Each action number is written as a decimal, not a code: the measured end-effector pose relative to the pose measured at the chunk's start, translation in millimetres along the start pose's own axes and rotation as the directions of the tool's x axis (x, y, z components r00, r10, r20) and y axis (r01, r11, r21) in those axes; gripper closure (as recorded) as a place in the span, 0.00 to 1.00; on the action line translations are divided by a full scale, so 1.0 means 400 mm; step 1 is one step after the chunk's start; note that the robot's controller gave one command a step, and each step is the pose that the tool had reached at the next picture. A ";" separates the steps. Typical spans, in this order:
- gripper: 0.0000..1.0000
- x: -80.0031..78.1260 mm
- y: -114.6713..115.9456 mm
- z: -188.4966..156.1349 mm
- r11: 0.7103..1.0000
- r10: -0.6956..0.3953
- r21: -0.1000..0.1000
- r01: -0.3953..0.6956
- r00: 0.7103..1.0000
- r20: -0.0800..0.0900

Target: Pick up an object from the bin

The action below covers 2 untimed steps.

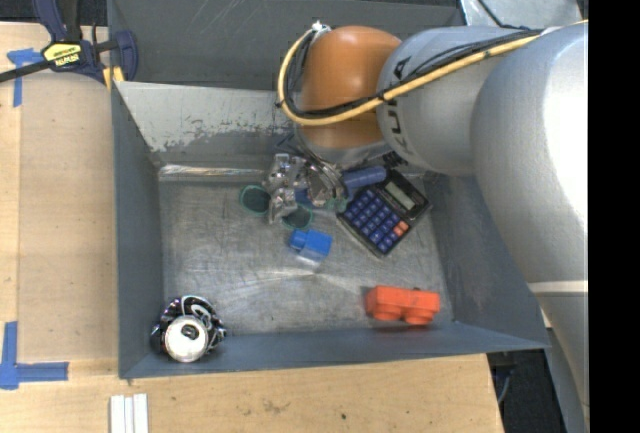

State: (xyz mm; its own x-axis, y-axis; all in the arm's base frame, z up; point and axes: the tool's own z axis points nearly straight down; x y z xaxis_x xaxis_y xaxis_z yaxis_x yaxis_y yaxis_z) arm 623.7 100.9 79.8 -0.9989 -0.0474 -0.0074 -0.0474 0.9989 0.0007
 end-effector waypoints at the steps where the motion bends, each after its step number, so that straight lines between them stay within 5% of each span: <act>1: 1.00 0.000 0.000 0.000 1.000 0.001 0.000 -0.001 1.000 0.000; 2: 1.00 -0.015 -0.025 -0.507 0.992 -0.127 0.001 0.127 0.992 0.006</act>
Offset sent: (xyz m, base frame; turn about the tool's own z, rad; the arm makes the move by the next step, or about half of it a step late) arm 0.0028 -0.0093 0.1965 -0.1287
